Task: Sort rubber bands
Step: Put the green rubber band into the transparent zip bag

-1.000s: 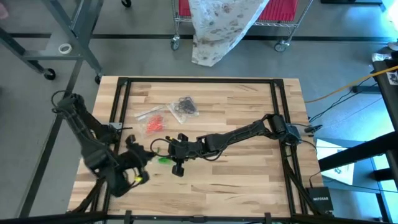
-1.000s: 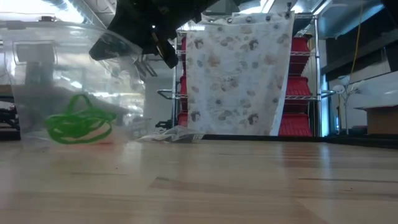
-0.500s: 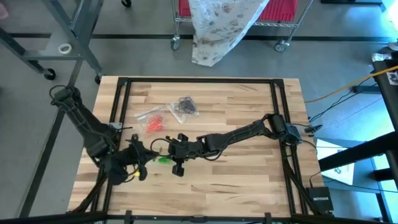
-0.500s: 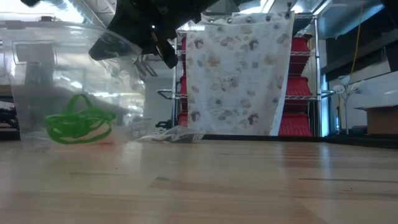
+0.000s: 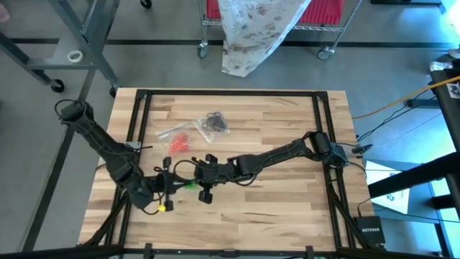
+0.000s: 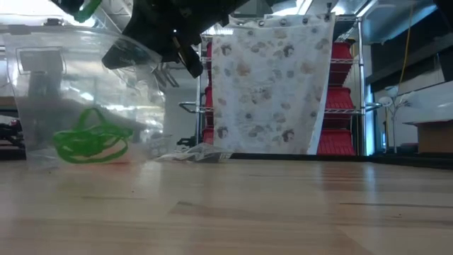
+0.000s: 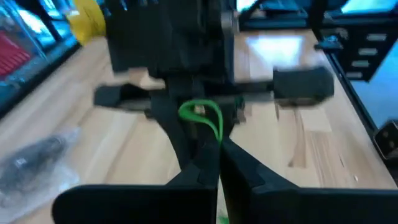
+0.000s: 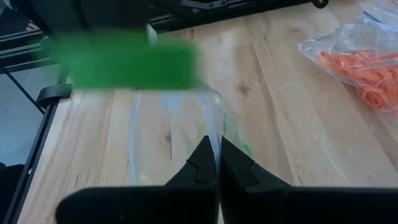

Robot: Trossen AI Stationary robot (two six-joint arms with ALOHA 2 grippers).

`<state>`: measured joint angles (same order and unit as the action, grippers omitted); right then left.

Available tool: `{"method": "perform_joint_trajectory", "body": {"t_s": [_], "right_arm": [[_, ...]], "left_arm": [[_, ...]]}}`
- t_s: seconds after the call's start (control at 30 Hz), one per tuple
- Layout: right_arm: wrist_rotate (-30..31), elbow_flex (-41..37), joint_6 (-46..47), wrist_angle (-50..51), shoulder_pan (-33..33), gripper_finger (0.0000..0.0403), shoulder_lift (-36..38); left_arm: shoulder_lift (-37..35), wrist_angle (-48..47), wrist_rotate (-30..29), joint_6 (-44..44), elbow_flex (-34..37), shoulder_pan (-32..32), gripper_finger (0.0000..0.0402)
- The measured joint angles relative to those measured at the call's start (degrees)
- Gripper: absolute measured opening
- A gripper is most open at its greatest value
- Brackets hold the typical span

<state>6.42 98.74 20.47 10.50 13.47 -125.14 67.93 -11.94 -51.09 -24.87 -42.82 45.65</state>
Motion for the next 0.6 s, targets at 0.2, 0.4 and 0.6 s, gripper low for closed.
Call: {"method": "perform_joint_trajectory", "body": {"t_s": [0.2,0.4,0.6], "right_arm": [[0.0,0.0,0.0,0.0,0.0,0.0,0.0],[0.0,0.0,0.0,0.0,0.0,0.0,0.0],[0.0,0.0,0.0,0.0,0.0,0.0,0.0]], "left_arm": [[0.1,-1.5,1.6,-3.4,2.0,0.0,0.0],[0.1,-2.4,1.4,-0.5,3.1,-0.9,0.0],[0.1,-3.1,4.0,-1.3,3.1,-1.2,0.002]]}}
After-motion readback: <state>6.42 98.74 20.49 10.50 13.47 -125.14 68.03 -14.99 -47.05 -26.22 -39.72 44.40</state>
